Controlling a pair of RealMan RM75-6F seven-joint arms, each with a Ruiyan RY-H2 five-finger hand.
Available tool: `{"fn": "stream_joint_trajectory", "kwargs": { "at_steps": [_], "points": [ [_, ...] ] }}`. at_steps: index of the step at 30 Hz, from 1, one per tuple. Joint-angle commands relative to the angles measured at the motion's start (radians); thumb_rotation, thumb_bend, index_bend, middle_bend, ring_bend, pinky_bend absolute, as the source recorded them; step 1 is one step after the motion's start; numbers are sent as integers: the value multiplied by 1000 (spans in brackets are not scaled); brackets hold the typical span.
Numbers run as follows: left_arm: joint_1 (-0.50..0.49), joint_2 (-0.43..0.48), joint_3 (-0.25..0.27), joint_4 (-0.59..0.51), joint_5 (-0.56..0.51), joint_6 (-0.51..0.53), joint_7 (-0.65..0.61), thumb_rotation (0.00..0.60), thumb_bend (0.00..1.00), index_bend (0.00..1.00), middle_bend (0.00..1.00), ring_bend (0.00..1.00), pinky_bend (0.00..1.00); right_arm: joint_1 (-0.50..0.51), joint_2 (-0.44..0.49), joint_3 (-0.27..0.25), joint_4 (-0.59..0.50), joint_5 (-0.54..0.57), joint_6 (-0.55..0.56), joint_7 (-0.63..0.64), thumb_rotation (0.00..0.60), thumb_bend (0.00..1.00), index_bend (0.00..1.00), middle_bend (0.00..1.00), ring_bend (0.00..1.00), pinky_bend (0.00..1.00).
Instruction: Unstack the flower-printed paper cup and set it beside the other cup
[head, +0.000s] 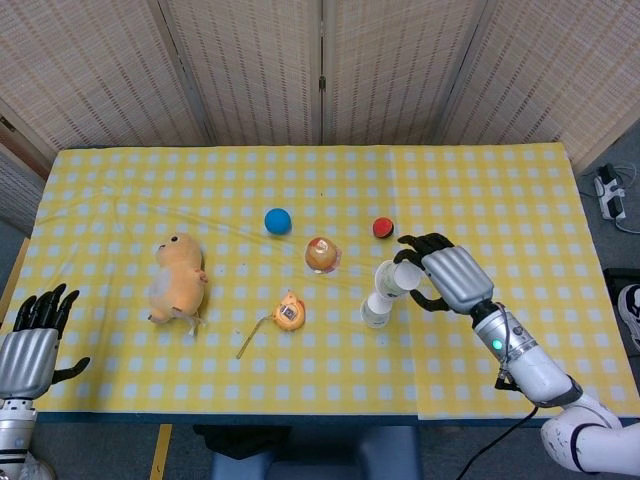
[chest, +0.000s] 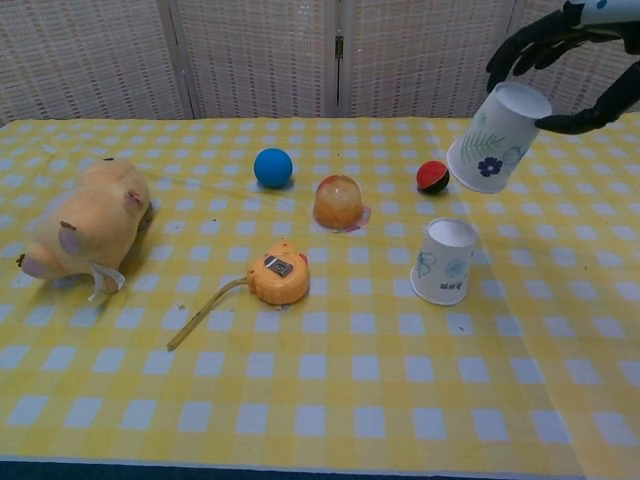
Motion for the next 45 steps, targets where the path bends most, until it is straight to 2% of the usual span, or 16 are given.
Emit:
{"fn": "stream_joint_trajectory", "kwargs": {
  "at_steps": [1, 6, 14, 20, 29, 45],
  "points": [
    [-1, -1, 0, -1, 0, 0, 0, 600, 208, 0, 0, 0, 0, -37, 22, -14, 12, -19, 17, 40, 600, 424, 351, 172, 169, 133],
    [-6, -4, -1, -7, 3, -3, 8, 600, 207, 0, 0, 0, 0, -61, -5, -43, 107, -12, -40, 104, 600, 423, 351, 176, 170, 133],
    [-8, -2, 0, -17, 6, 0, 17, 600, 208, 0, 0, 0, 0, -91, -148, -79, 294, -57, -81, 182, 600, 424, 351, 176, 181, 133],
    [-7, -1, 1, -22, 6, 2, 19, 600, 208, 0, 0, 0, 0, -96, -226, -87, 391, -104, -105, 239, 600, 424, 351, 176, 179, 133],
    [-6, -2, 4, -20, 3, 2, 17, 600, 208, 0, 0, 0, 0, -89, -282, -83, 445, -137, -129, 263, 600, 424, 351, 176, 177, 133],
    [-4, -9, 6, -1, -1, -1, 3, 600, 208, 0, 0, 0, 0, -74, -315, -72, 453, -132, -152, 222, 600, 423, 329, 171, 177, 133]
  ]
}}
